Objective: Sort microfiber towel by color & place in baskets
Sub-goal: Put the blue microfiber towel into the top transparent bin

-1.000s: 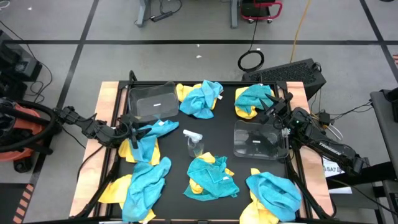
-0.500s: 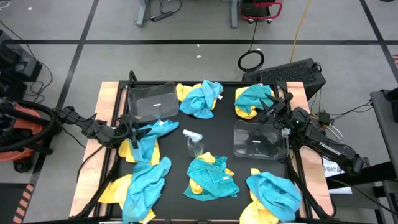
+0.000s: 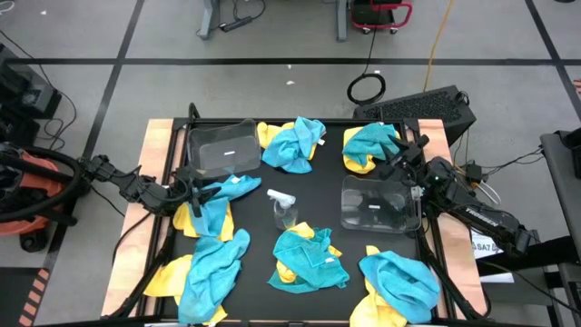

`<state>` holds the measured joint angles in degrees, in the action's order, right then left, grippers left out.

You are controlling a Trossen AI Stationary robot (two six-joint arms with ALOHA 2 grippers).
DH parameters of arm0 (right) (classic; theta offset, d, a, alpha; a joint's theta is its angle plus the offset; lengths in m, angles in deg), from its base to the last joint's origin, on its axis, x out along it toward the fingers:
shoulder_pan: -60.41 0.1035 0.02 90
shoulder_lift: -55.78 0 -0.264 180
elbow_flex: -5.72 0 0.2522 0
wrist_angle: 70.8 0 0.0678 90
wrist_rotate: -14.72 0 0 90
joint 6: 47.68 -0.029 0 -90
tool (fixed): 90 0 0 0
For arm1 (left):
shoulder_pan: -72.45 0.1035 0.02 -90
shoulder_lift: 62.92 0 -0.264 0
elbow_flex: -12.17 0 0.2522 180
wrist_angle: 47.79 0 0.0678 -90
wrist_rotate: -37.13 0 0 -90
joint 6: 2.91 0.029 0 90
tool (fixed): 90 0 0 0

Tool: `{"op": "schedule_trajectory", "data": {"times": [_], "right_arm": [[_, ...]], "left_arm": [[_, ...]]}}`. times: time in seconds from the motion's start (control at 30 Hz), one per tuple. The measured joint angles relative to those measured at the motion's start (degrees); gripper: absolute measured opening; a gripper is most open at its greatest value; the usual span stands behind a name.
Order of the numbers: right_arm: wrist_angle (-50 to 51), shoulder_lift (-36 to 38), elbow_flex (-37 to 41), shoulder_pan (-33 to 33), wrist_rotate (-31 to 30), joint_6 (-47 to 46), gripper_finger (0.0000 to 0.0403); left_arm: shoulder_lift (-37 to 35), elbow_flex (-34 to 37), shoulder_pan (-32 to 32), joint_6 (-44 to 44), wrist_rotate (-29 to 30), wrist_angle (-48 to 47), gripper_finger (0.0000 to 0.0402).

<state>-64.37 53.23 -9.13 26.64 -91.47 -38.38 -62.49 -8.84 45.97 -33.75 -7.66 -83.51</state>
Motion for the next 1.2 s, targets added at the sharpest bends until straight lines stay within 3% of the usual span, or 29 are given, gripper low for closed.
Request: {"op": "schedule_trajectory", "data": {"times": [0.37,0.53,0.77,1.0,1.2], "right_arm": [[-24.8,0.0,-0.1,0.0,1.6,-13.8,0.0160],[-28.0,0.0,-1.9,0.0,8.5,-13.1,0.0160],[-18.6,-4.5,-12.5,0.0,9.5,-9.0,0.0160],[-4.9,-18.6,-28.5,0.0,10.5,-1.2,0.0168],[8.6,-30.0,-41.2,0.0,10.4,3.6,0.0199]], "left_arm": [[0.0,0.0,0.0,0.0,0.0,0.0,0.0196],[0.0,0.0,0.0,0.0,0.0,0.0,0.0196],[0.0,0.0,0.0,0.0,0.0,0.0,0.0196],[0.0,0.0,0.0,0.0,0.0,0.0,0.0196],[0.0,0.0,0.0,0.0,0.0,0.0,0.0196]]}}
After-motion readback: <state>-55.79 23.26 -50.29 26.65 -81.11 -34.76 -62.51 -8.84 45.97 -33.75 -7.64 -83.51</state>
